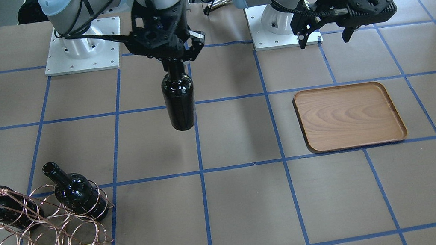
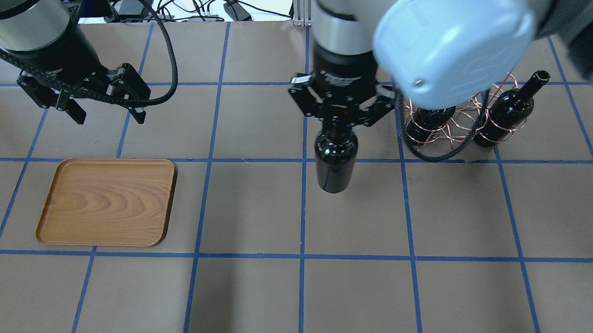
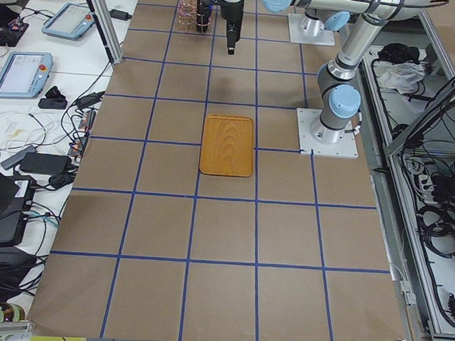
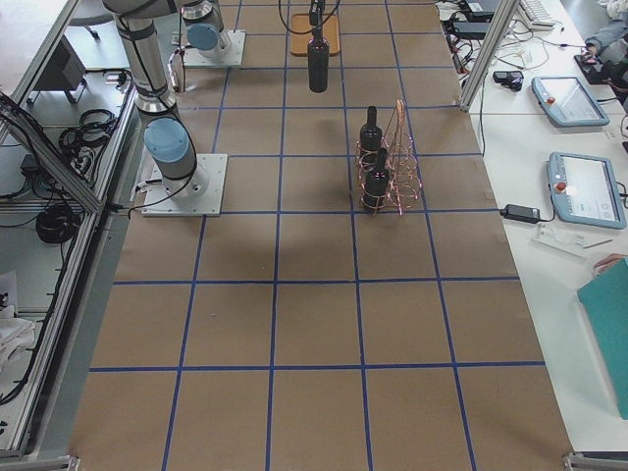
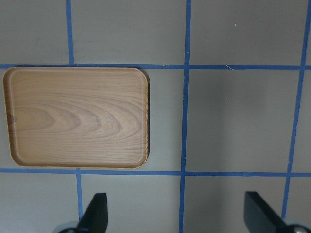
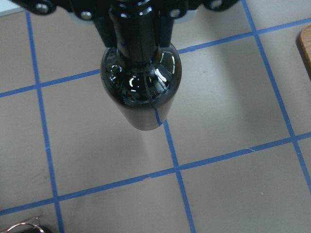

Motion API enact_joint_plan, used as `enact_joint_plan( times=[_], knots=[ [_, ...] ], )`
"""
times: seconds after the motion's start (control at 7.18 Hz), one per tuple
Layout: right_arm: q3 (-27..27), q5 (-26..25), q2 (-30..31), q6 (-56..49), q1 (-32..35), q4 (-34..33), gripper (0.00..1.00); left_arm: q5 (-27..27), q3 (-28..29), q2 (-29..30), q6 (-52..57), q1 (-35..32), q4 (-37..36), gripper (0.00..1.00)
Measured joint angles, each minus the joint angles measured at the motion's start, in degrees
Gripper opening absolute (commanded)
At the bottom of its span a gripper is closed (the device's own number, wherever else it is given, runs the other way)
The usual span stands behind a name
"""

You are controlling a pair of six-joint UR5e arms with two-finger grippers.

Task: Take wine from basket and place on tray
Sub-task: 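Carry the dark wine bottle with the right gripper toward the table center, then set the bottle upright on the table and open the right gripper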

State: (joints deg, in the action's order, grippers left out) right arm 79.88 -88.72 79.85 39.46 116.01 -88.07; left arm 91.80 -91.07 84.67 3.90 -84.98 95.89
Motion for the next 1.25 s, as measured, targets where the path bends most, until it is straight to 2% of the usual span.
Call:
enact_joint_plan(
  times=[0.28,0.84,0.98,1.11,1.25],
  knots=[
    [0.45,3.05,-4.08,2.25,1.64,-5.16,0.02,1.35,0.13,-0.08,1.76,2.89,-0.07,1.00],
    [4.32,2.81,-6.59,5.32,2.51,-11.82,0.06,1.74,-0.31,-0.32,1.30,4.04,0.10,1.00],
    [5.02,2.69,-6.61,5.43,2.54,-12.64,0.26,1.90,-0.41,-0.50,1.21,4.02,0.30,1.00],
    [5.32,2.65,-6.66,5.49,2.56,-12.88,0.36,1.87,-0.46,-0.55,1.23,4.01,0.30,1.00],
    [5.46,2.66,-6.69,5.52,2.56,-12.77,0.63,1.70,-0.49,-0.44,1.36,3.99,0.15,1.00]
  ],
)
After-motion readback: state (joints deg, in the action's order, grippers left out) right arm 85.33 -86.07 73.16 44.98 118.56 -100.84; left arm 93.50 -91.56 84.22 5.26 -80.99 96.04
